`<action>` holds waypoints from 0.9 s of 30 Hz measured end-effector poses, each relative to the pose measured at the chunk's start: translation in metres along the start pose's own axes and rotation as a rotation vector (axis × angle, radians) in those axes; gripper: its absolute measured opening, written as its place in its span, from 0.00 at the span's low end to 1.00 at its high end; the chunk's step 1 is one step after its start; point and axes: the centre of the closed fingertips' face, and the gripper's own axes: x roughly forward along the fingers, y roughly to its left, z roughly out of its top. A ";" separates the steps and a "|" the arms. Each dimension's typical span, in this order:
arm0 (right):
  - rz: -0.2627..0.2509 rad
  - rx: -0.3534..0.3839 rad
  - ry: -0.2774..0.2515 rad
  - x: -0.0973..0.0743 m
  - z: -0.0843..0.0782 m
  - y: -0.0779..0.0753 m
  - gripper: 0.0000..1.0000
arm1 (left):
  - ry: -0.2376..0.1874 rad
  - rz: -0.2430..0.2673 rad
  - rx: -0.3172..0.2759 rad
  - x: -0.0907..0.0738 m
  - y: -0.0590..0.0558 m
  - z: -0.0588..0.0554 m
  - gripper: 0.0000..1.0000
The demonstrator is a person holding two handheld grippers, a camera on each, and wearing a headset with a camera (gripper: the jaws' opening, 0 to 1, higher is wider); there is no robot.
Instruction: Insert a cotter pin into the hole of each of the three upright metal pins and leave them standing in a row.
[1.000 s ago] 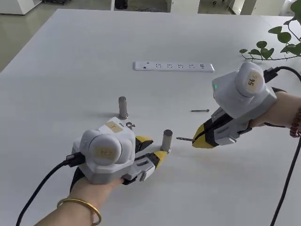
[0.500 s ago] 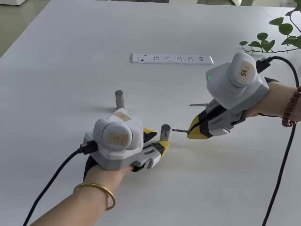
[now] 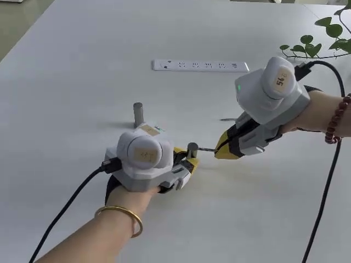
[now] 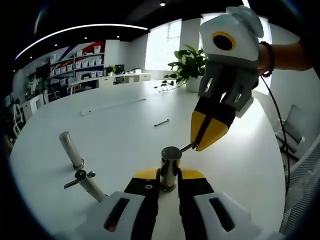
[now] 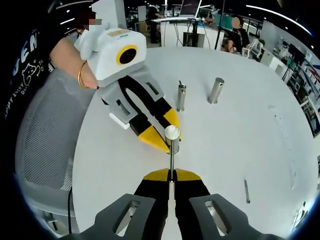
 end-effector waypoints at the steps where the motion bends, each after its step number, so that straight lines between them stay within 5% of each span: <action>1: 0.000 -0.004 0.000 0.000 0.001 0.000 0.00 | 0.000 -0.005 0.000 0.000 0.000 0.000 0.12; 27: -0.004 -0.042 0.015 0.012 0.019 -0.002 0.00 | -0.003 0.007 -0.021 0.002 -0.001 -0.004 0.12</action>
